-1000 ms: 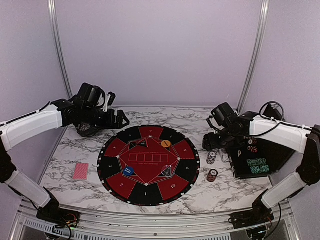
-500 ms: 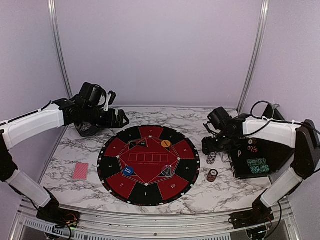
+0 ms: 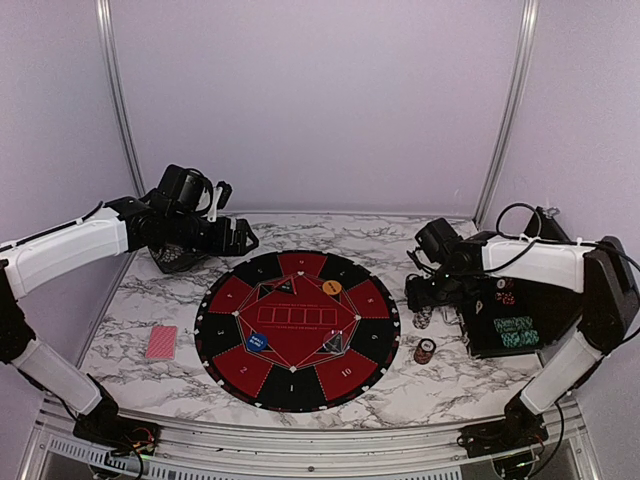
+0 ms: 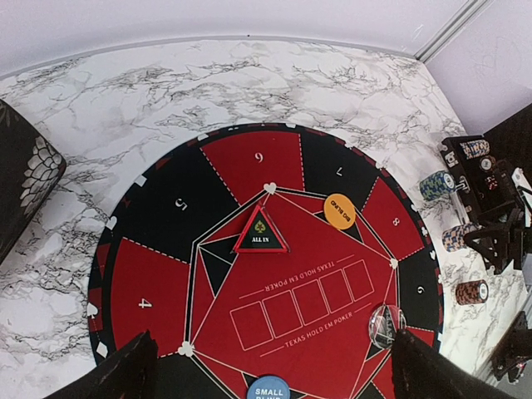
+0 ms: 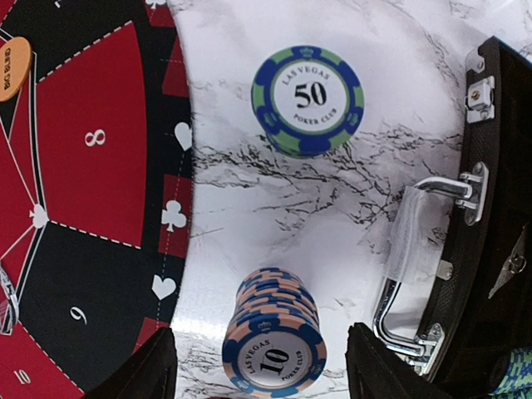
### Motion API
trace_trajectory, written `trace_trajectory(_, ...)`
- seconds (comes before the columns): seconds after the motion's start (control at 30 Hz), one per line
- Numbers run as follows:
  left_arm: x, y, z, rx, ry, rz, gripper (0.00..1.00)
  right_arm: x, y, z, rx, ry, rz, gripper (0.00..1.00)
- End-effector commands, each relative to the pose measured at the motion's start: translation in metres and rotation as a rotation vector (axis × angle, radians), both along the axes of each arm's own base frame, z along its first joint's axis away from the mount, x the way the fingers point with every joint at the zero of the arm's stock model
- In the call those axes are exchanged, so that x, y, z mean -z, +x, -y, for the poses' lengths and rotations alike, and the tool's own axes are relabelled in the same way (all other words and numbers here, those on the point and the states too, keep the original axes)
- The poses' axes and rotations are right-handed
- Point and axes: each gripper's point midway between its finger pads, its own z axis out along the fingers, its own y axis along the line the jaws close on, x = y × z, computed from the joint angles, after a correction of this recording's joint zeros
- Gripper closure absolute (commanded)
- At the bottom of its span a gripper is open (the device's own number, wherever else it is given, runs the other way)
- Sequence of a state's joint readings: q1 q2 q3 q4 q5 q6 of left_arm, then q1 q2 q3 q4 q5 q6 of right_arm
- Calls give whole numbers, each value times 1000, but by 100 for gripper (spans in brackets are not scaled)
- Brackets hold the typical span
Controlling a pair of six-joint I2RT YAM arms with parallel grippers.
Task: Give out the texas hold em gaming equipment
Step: Pick up the pile of poker chips from the pile of poker chips.
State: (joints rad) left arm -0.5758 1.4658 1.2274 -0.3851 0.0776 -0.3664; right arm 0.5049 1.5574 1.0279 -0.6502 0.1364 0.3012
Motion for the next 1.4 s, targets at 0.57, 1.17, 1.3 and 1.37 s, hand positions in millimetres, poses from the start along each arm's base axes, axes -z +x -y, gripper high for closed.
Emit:
trace_trajectory(0.57,1,0,0,-9,-12,7,1,21,4,9,18,-16,-14,43)
trace_trajectory(1.17,1,0,0,-13,-12,9,1,24,5,7,13,-17,-18,54)
trace_trajectory(1.3,1,0,0,-14,-13,9,1,25,4,8,12,-17,-21,56)
trace_trajectory(1.37,1,0,-1,-14,-12,8,1,24,5,8,15,-16,-19,56)
